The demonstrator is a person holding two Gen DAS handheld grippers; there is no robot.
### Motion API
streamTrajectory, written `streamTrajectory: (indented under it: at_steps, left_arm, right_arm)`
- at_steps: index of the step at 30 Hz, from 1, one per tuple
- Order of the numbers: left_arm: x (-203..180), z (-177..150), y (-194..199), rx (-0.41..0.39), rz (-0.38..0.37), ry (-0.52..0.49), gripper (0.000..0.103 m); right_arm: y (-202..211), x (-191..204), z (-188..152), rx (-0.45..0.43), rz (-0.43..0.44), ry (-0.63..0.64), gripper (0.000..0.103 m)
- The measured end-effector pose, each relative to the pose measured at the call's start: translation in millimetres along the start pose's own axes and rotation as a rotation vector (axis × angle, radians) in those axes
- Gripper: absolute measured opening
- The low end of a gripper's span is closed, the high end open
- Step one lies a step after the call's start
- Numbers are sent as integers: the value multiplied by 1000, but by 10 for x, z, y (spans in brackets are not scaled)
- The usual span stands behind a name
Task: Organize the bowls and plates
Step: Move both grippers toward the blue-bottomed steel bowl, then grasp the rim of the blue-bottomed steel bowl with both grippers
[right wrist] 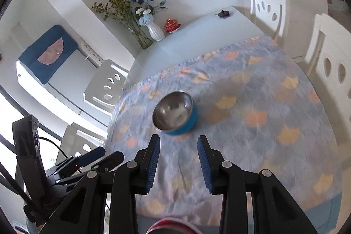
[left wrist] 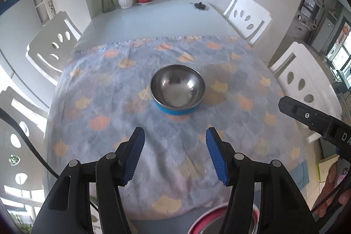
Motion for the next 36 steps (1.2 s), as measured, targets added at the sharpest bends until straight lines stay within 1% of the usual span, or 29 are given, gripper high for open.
streamTrajectory:
  at_steps: [2, 4, 8, 10, 12, 13, 14, 16, 20, 22, 23, 25, 27, 30, 32, 33, 34, 36]
  left_arm:
    - [32, 39, -144, 22, 12, 10, 56]
    - [67, 12, -289, 51, 8, 32, 56]
    - [202, -101, -636, 129, -25, 121, 56]
    - [259, -96, -736, 139, -60, 169, 56]
    - [293, -34, -781, 108, -95, 207, 56]
    - [310, -8, -798, 96, -97, 219, 56]
    - [337, 21, -835, 91, -89, 229, 56]
    - [356, 62, -932, 97, -83, 239, 56]
    - [352, 118, -1178, 127, -61, 232, 56]
    - [336, 122, -1333, 144, -66, 226, 56]
    - [334, 118, -1380, 149, -71, 226, 56]
    - [316, 125, -1492, 152, -91, 233, 55]
    - [294, 133, -1560, 156, -107, 234, 53]
    - [252, 152, -1643, 160, -111, 211, 50]
    - [240, 164, -1702, 158, -95, 189, 37]
    - [243, 161, -1736, 161, -90, 177, 35]
    - [236, 161, -1760, 165, -103, 173, 31]
    - [231, 150, -1784, 161, -110, 162, 27]
  right_arm:
    - [-144, -57, 54, 20, 6, 1, 34]
    - [-343, -100, 57, 55, 22, -9, 34]
    - [-723, -195, -19, 134, 49, -54, 34]
    - [-877, -246, -43, 157, 61, -69, 34]
    - [-1012, -289, -68, 170, 97, -91, 34]
    - [-1086, -323, -90, 184, 112, -109, 40]
    - [-1140, -348, -113, 196, 118, -124, 47]
    - [-1253, -412, -161, 220, 130, -155, 50]
    - [-1432, -509, -231, 240, 153, -180, 50]
    - [-1503, -518, -227, 239, 177, -192, 50]
    - [-1527, -489, -207, 220, 207, -196, 50]
    - [-1538, -433, -170, 183, 228, -173, 50]
    - [-1579, -352, -107, 146, 227, -128, 50]
    - [-1722, -311, -55, 131, 180, -72, 50]
    - [-1852, -293, -75, 142, 151, -37, 50]
    - [-1898, -314, -76, 145, 142, -37, 50]
    - [-1946, -333, -88, 150, 132, -40, 50]
    - [-2011, -355, -123, 165, 132, -49, 45]
Point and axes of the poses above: each gripper's, at about its wrist camera, not at the fingertips, and y roughly against the way its jaws point, x to its left, z to its top, the point moved 9 cm from there along -y, roughly the way its jaws point, and after that the axes turned 3 degrees about z, right-handed, at the moved point
